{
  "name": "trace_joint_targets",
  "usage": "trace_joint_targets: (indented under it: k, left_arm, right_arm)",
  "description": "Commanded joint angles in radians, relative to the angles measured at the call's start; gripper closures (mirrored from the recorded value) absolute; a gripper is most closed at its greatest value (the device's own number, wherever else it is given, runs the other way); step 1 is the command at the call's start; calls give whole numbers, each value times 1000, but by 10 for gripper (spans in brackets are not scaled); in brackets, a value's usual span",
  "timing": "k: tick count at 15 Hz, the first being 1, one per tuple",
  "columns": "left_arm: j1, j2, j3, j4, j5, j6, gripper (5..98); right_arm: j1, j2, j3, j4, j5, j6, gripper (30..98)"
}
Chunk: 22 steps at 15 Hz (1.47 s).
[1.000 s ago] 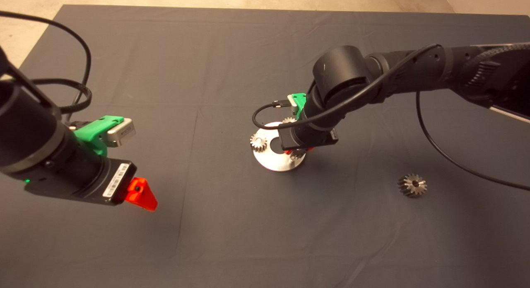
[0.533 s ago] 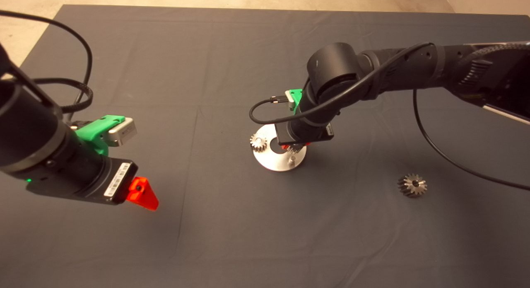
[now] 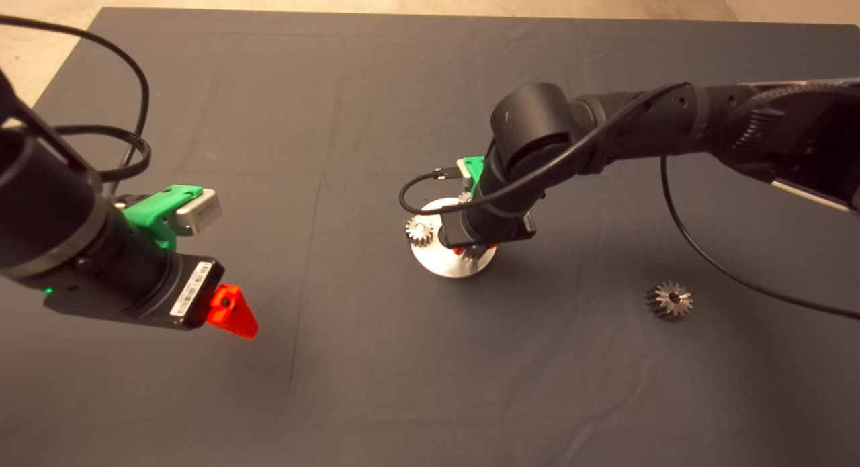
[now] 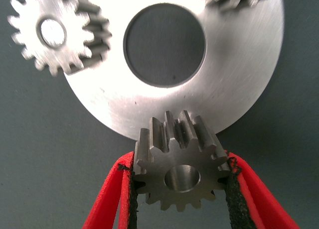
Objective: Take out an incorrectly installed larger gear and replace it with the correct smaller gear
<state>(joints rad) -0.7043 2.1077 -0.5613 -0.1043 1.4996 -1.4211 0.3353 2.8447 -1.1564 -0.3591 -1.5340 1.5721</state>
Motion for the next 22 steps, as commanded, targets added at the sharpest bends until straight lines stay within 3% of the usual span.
trace_joint_targets:
  k: [1, 9, 12, 22]
  left_arm:
    - [-15, -2, 9, 3, 1, -4, 58]
    - [-15, 1, -1, 4, -1, -4, 58]
    - [-15, 2, -3, 5, -14, -2, 58]
    - [-15, -4, 8, 5, -13, -2, 58]
  right_arm:
    - [18, -7, 26, -24, -3, 9, 928]
    - [27, -27, 17, -24, -5, -1, 927]
    - [27, -30, 14, -24, -5, -3, 929]
    - [24, -11, 11, -26, -3, -1, 929]
